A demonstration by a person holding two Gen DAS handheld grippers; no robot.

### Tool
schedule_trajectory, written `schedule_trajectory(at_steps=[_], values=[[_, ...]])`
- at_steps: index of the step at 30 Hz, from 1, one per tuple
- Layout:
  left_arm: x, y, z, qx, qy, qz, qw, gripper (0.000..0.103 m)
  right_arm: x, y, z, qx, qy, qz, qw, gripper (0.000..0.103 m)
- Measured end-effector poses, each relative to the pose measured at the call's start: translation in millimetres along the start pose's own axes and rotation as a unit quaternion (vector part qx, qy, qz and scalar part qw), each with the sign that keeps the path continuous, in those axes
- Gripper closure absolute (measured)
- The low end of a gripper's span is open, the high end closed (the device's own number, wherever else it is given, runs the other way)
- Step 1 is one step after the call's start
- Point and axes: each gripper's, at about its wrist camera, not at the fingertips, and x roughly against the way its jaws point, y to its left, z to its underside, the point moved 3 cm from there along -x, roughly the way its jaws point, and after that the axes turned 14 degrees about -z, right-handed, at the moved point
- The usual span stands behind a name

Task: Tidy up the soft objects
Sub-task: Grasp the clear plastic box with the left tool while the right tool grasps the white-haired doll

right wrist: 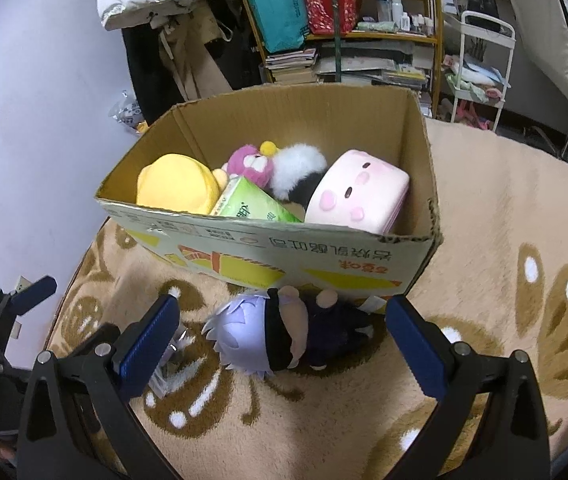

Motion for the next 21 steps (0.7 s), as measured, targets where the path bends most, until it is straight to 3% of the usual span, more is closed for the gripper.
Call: schedule_trajectory(at_steps=[5, 21], values=[[-10, -12, 4, -0.021, 0.02, 0.013, 0.9995, 0.004, -10, -7, 0, -0.024, 0.001, -0.012, 1.0, 0.0], [-46, -30, 17, -0.045, 0.084, 0.041, 0.9946, 0.004, -42, 0, 4, 0.007, 0.03, 0.032, 0.999, 0.0]])
